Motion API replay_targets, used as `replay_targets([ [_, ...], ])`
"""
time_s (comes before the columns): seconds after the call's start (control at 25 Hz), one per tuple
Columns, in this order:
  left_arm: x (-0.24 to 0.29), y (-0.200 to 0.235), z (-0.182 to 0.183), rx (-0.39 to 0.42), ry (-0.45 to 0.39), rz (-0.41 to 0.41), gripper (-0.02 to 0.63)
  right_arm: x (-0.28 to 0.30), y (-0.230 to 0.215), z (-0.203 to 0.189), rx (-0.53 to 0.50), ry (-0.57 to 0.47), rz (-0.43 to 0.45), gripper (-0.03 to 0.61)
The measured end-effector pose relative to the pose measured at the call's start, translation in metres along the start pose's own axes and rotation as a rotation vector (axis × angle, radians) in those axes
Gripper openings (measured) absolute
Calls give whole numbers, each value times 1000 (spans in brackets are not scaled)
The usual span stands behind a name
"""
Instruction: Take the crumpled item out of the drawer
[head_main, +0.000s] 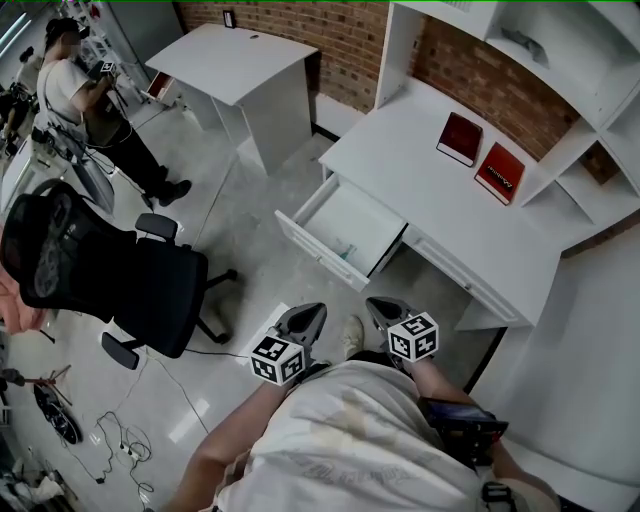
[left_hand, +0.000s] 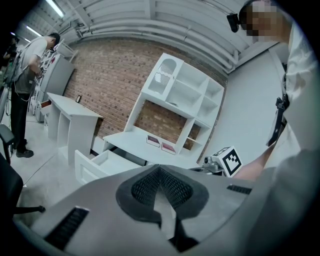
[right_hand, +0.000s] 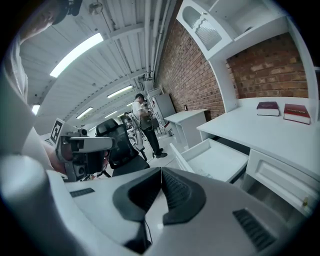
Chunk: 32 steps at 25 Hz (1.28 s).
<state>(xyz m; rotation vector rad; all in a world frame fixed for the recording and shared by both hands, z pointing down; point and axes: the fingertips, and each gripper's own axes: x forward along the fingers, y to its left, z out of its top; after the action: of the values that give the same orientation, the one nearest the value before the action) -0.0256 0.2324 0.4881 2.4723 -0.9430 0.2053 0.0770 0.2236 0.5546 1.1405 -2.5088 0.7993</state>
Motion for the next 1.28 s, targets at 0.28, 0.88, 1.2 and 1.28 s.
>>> replay_targets([
  [0.28,24,9,5,-5,26,11,20,15,-24,9,12,24,18,24],
  [0.88,80,39,32,9,52,66,20,53,-83,40,24,27,56,25],
  [1.2,107,45,45,36,46,111,20,71,-114,57,-2,42,98,25],
  [1.28,110,46,45,35,47,125,20,75,-116,59,-12,51,114,25],
])
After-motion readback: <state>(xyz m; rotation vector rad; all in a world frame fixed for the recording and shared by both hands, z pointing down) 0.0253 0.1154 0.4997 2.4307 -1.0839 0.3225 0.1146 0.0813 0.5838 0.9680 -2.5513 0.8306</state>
